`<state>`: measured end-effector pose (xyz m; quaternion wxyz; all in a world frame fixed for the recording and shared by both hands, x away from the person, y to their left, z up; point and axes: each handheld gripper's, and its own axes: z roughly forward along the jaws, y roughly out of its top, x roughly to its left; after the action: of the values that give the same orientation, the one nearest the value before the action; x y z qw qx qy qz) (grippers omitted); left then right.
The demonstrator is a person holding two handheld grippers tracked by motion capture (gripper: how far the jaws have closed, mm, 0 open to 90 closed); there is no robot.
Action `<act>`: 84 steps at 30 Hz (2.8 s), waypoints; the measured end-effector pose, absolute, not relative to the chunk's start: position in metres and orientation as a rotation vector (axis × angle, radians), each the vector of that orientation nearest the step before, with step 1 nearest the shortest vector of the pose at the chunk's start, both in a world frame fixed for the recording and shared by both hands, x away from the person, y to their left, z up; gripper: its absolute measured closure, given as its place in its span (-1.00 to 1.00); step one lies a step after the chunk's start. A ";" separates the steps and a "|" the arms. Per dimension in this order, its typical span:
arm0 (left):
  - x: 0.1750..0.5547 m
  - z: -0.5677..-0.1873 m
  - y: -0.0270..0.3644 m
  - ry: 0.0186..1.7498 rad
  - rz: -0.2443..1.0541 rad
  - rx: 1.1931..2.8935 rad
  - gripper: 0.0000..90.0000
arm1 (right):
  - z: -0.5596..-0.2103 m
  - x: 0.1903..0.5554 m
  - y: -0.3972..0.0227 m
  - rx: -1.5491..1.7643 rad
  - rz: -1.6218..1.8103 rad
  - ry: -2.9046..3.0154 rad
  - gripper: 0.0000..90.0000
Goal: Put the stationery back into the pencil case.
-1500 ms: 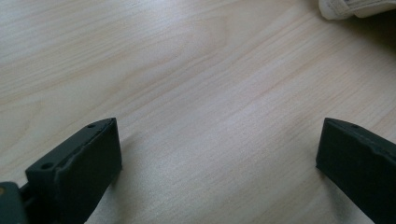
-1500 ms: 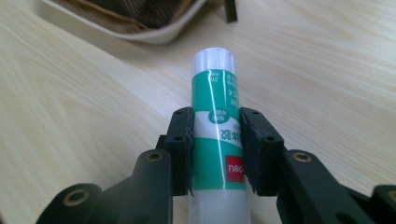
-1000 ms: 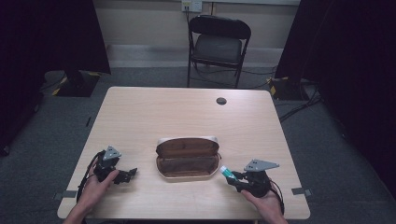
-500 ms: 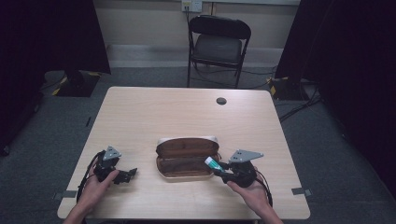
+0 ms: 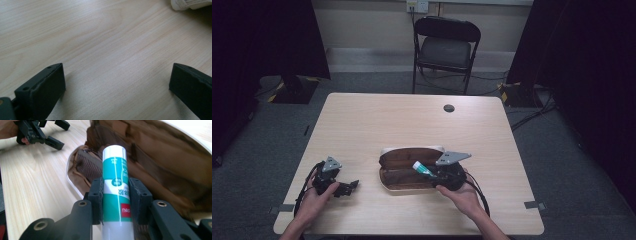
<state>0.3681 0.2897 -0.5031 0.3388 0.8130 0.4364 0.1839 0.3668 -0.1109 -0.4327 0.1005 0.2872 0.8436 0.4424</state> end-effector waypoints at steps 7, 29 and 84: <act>0.368 -0.503 0.290 1.136 0.479 2.118 -1.00 | -0.435 0.379 -0.089 0.799 1.292 2.522 0.46; 0.368 -0.503 0.290 1.136 0.479 2.118 -1.00 | -0.443 0.404 -0.046 0.756 1.231 2.607 0.46; 0.370 -0.503 0.289 1.137 0.474 2.112 -1.00 | -0.440 0.379 -0.141 0.956 1.278 2.407 0.42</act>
<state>0.3701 0.2886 -0.5034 0.3413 0.8118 0.4373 0.1823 0.3792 -0.1412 -0.4399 0.1266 0.3283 0.8268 0.4389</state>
